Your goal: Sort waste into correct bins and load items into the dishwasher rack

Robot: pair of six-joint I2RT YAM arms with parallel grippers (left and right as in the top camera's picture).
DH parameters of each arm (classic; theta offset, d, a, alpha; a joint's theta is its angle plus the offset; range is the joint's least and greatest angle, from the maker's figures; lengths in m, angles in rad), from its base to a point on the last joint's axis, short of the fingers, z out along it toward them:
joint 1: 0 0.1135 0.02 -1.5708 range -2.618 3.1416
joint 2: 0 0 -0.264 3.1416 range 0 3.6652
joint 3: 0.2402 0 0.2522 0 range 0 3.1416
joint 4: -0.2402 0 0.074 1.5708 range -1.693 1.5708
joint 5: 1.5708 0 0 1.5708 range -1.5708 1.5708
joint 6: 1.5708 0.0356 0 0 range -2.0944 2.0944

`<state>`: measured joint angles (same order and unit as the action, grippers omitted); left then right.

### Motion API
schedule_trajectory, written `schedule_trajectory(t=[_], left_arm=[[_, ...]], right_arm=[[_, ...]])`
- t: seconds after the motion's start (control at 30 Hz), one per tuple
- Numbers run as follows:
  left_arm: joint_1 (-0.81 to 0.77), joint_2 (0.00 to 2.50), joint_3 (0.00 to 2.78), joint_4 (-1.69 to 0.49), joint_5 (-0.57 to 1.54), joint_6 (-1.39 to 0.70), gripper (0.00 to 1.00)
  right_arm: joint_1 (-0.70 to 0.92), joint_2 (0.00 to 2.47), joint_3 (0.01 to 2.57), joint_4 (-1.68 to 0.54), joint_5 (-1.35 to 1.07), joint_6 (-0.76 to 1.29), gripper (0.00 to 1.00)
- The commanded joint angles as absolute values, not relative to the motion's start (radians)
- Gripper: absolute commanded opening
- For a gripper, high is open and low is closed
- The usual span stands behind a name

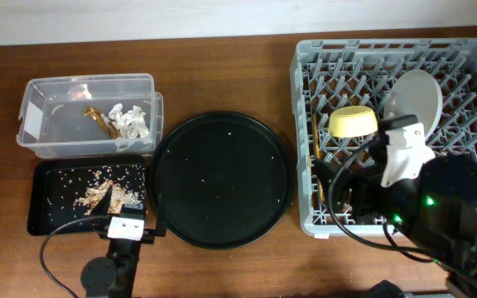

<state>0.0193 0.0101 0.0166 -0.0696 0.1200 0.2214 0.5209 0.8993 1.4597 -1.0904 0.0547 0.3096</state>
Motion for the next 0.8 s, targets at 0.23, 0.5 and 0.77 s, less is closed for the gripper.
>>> schedule_trajectory(t=[0.23,0.5,0.77], left_arm=[[0.025,0.005,0.009,-0.068,0.120,0.234,0.99],[0.025,0.005,0.009,-0.068,0.120,0.234,0.99],[0.025,0.005,0.009,-0.068,0.120,0.234,0.99]], right_arm=[[0.484,0.797,1.406,-1.132,0.098,0.146,0.99],[0.234,0.124,0.416,-0.440,0.033,0.116,0.99],[0.189,0.003,0.006,-0.008,0.026,0.116,0.99]])
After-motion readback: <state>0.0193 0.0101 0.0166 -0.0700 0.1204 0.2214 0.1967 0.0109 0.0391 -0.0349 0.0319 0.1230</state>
